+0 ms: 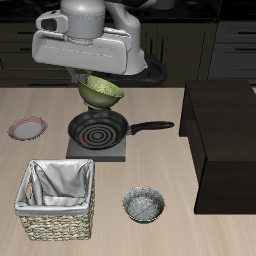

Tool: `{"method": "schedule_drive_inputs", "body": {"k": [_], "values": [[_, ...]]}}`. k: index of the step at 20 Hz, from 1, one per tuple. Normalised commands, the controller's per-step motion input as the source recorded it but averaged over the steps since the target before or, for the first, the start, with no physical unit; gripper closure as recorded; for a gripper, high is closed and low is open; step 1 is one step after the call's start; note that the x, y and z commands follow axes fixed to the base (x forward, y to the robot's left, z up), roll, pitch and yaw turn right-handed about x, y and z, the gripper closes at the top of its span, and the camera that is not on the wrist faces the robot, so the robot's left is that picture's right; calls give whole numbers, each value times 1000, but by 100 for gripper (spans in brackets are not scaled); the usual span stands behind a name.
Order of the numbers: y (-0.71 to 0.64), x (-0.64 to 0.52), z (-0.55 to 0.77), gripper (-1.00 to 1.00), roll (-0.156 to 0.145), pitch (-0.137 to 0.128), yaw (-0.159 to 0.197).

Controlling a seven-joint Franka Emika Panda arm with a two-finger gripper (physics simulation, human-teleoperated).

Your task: Place the green bowl in the basket

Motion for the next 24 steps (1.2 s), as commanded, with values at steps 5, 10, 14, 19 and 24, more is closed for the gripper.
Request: {"method": "schedule_drive_inputs", "body": {"k": [5,10,14,19,24], "values": [[-215,218,42,100,-7,-26,14],[-157,177,34,100,31,-1,-19],[-192,184,54,100,5,-12,4],[-49,73,-51,100,4,-6,17],[-88,181,-75,100,5,8,-4]]}}
